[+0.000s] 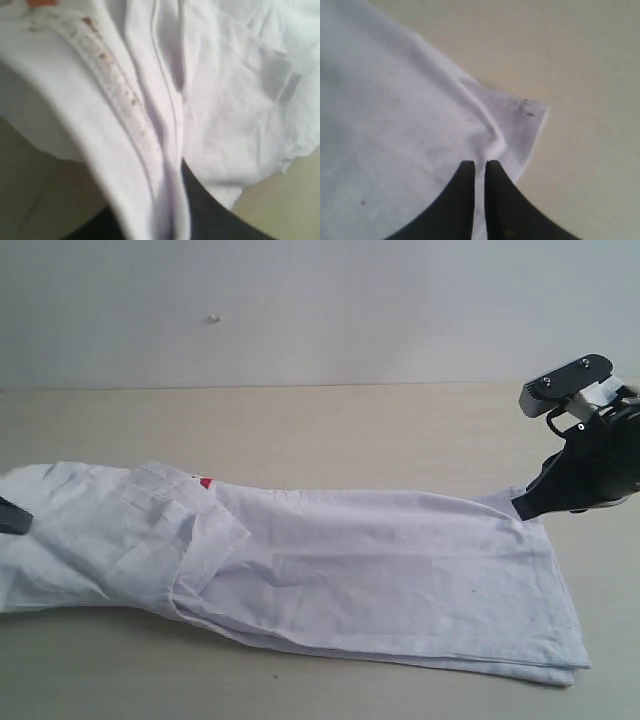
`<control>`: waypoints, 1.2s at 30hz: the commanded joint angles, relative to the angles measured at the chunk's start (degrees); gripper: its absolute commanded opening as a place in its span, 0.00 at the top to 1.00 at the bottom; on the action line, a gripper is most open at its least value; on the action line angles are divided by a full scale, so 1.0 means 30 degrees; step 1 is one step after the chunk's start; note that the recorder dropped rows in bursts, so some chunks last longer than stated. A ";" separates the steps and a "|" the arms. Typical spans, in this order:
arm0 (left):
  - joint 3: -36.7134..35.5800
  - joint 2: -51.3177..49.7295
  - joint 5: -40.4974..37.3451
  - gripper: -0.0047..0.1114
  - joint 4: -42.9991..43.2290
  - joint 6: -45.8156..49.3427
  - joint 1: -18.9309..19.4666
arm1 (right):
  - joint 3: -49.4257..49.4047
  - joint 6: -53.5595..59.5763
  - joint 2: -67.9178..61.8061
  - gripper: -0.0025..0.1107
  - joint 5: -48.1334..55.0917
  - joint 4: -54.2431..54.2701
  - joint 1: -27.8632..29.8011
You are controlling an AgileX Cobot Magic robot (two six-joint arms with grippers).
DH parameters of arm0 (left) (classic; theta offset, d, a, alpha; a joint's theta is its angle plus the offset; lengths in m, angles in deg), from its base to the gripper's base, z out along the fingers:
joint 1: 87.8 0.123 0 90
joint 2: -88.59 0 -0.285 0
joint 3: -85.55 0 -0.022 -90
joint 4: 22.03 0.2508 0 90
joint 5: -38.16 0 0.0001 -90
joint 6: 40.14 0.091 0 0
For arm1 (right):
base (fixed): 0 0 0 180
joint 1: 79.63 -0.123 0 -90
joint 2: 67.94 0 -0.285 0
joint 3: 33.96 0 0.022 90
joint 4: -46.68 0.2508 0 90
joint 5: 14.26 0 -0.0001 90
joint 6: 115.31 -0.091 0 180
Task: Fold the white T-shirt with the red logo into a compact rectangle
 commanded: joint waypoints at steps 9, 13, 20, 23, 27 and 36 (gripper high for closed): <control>0.0872 0.3885 -0.1278 0.96 -0.2990 -0.4643 -0.1407 | 0.0108 0.0148 0.0226 0.90 0.0023 0.0385 0.0052; 0.0872 0.4543 -0.1278 0.96 -0.6968 -0.6283 -0.5740 | 0.0108 0.0148 0.0226 0.90 0.0555 0.0385 0.0052; 0.0872 0.4275 -0.0446 0.96 -0.9118 -0.6220 -1.2861 | 0.0108 -0.0086 0.1184 0.89 -0.0474 0.0385 0.0052; 0.0872 0.3493 0.2165 0.96 -0.9159 -0.6065 -1.5192 | 0.0108 -0.0086 0.1639 0.89 -0.0522 0.0458 0.0052; 0.0872 0.1991 0.3581 0.86 -1.1039 -0.4832 -1.7315 | 0.0108 -0.0086 0.1789 0.89 -0.0522 0.0963 0.0052; 0.0872 -0.0193 0.2995 0.33 -1.5267 -0.3876 -1.8439 | 0.0108 -0.0086 0.1789 0.89 -0.0413 0.1078 0.0052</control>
